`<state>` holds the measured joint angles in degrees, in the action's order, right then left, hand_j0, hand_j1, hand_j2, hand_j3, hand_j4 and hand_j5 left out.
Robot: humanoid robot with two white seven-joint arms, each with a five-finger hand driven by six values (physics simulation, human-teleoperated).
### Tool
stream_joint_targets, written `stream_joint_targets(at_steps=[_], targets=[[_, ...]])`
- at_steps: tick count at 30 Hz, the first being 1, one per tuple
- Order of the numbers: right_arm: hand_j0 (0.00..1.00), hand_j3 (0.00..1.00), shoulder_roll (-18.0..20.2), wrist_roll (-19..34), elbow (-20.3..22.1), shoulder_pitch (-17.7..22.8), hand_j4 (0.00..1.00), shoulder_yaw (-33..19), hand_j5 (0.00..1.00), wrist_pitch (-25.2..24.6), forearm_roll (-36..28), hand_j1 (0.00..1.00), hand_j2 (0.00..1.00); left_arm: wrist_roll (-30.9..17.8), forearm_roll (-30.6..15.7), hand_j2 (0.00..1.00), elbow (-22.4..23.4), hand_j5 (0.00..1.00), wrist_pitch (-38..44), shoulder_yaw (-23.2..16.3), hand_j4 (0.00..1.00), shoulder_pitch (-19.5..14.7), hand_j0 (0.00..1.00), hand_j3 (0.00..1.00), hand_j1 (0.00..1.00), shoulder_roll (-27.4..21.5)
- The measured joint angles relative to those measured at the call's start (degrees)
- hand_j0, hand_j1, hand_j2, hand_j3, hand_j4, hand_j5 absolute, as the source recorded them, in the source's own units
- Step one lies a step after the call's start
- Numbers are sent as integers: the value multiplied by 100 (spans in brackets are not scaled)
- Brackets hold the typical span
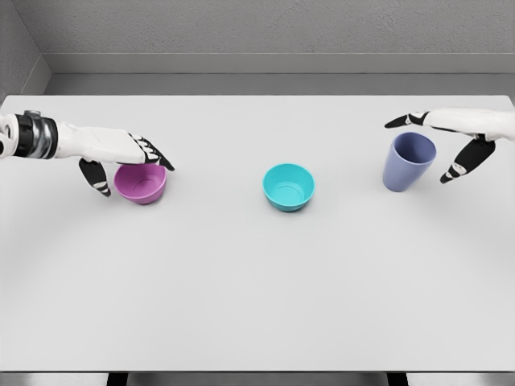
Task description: Stacking bowl and cup with both arms
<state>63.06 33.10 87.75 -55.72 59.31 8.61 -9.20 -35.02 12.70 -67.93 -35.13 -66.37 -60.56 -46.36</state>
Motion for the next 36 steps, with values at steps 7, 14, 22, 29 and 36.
stream_joint_targets(at_steps=[7, 14, 22, 29, 36], targets=[[98, 98, -97, 8, -67, -88, 98, 37, 98, -189, 210, 98, 98, 0, 69, 100, 11, 100, 0, 3, 100, 44, 100, 100, 100, 21], [100, 100, -229, 9, -71, -445, 100, 155, 100, -345, 793, 100, 100, 0, 118, 100, 16, 100, 1, 5, 100, 53, 100, 100, 100, 36], [100, 100, -351, 7, -170, -1169, 100, 937, 100, -456, 818, 100, 100, 0, 126, 100, 17, 100, 0, 38, 100, 53, 100, 100, 100, 87], [100, 100, -358, 4, -210, -1195, 100, 1313, 100, -463, 791, 100, 100, 0, 152, 100, 65, 100, 0, 45, 100, 62, 100, 100, 100, 128], [100, 100, -372, 4, -298, -1195, 100, 1368, 100, -459, 793, 100, 100, 0, 169, 100, 143, 100, 0, 46, 100, 97, 100, 100, 100, 194]])
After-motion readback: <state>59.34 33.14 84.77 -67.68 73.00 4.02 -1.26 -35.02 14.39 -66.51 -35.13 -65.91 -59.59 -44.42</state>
